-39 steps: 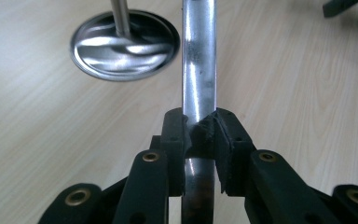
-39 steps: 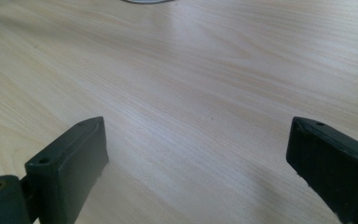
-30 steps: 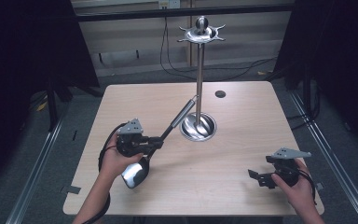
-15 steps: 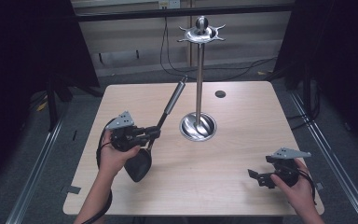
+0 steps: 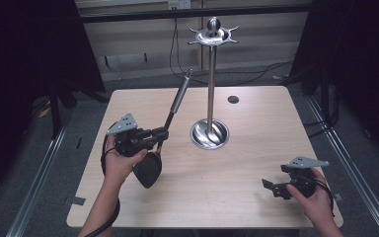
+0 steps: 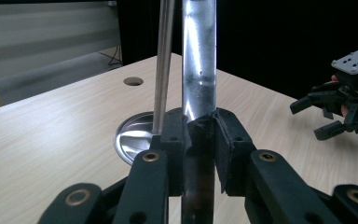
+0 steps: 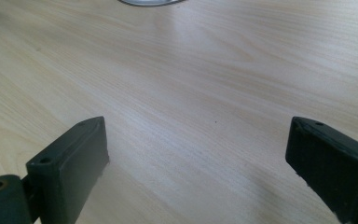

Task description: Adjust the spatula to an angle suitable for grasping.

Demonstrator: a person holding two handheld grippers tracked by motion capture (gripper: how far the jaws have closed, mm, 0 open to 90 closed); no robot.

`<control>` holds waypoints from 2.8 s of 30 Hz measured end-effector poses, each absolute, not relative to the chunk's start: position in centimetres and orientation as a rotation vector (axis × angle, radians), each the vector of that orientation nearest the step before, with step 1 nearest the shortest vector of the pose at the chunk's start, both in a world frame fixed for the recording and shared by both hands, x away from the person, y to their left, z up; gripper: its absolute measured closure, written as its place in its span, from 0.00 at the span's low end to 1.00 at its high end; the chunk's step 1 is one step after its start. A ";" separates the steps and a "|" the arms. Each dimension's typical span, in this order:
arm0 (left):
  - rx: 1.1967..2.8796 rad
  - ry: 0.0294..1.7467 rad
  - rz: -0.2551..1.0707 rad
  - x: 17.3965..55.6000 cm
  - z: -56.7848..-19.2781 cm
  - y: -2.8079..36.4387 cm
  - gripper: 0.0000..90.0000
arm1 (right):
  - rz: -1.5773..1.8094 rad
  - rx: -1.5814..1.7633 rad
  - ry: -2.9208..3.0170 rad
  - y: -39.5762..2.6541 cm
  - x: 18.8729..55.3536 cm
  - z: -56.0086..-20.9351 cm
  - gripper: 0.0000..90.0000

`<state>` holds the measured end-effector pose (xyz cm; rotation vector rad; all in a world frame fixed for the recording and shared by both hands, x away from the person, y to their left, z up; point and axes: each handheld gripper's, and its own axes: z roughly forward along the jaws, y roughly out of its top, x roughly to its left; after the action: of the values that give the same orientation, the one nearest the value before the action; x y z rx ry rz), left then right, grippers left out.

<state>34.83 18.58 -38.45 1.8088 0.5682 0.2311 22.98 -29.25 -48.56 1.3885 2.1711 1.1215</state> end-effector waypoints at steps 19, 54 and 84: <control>1.784 0.565 0.258 35.2 -36.4 18.6 0.84 | 1.127 1.396 2.164 -29.4 23.0 -48.5 0.06; 1.742 0.578 0.258 37.6 -33.7 17.7 0.84 | 1.136 1.381 2.174 -29.4 22.9 -48.3 0.06; 1.762 0.567 0.230 38.4 -35.2 15.8 0.83 | 1.135 1.381 2.172 -29.3 23.0 -48.4 0.06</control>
<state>38.36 15.75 -35.20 1.7616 0.5666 0.2305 22.97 -29.27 -48.44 1.3812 2.1723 1.1346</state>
